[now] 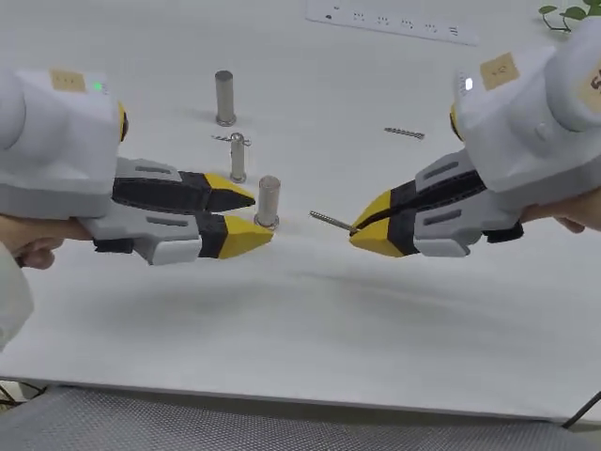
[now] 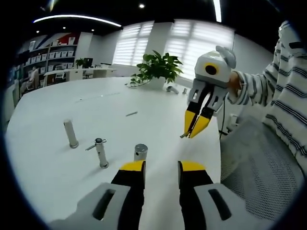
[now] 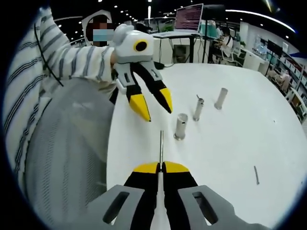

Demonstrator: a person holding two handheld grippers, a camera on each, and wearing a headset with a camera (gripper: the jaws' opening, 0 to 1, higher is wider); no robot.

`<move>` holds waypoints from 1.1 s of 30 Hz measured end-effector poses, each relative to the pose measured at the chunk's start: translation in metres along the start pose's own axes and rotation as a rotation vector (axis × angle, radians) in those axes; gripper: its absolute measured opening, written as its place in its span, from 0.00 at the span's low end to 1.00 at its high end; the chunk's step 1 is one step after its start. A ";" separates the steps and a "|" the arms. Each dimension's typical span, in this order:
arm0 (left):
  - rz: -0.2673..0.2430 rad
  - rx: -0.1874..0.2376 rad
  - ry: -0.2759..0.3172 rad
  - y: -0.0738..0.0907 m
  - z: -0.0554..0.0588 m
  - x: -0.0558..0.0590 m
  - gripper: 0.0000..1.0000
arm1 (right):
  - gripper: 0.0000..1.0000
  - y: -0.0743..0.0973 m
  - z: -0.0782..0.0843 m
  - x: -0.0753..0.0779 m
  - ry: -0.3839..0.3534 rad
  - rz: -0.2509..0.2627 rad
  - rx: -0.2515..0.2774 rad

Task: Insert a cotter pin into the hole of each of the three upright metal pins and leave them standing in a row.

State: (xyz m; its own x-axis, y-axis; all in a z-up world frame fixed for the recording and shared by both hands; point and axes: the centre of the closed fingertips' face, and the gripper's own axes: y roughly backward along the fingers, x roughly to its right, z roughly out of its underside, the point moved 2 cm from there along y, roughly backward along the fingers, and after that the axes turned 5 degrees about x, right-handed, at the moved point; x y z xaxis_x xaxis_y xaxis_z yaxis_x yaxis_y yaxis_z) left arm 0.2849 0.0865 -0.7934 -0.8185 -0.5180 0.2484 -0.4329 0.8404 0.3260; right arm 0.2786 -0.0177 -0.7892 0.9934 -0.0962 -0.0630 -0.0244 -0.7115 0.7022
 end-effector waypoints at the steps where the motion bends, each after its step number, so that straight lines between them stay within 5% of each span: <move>1: -0.009 0.001 0.003 0.000 0.001 -0.003 0.26 | 0.04 0.000 -0.001 0.002 -0.006 0.003 0.003; 3: -0.067 -0.008 -0.001 -0.001 0.004 -0.014 0.30 | 0.04 -0.001 -0.002 0.003 -0.014 0.005 0.004; 9: -0.094 0.001 -0.001 -0.009 0.010 -0.023 0.34 | 0.04 -0.003 -0.004 0.010 -0.012 0.017 -0.017; 14: -0.083 -0.026 -0.013 -0.018 0.018 -0.024 0.34 | 0.04 -0.003 -0.005 0.021 0.000 0.034 -0.054; 19: -0.096 -0.010 -0.016 -0.026 0.016 -0.028 0.34 | 0.04 -0.006 -0.006 0.029 0.010 0.035 -0.075; 33: -0.095 -0.021 -0.018 -0.036 0.024 -0.032 0.30 | 0.04 -0.024 -0.008 0.031 0.023 0.011 -0.117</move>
State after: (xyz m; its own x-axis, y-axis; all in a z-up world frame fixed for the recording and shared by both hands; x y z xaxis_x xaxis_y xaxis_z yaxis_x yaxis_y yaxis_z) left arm 0.3177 0.0765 -0.8352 -0.7810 -0.5919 0.1992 -0.5008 0.7842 0.3665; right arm 0.3112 0.0023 -0.8021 0.9954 -0.0866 -0.0399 -0.0230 -0.6242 0.7810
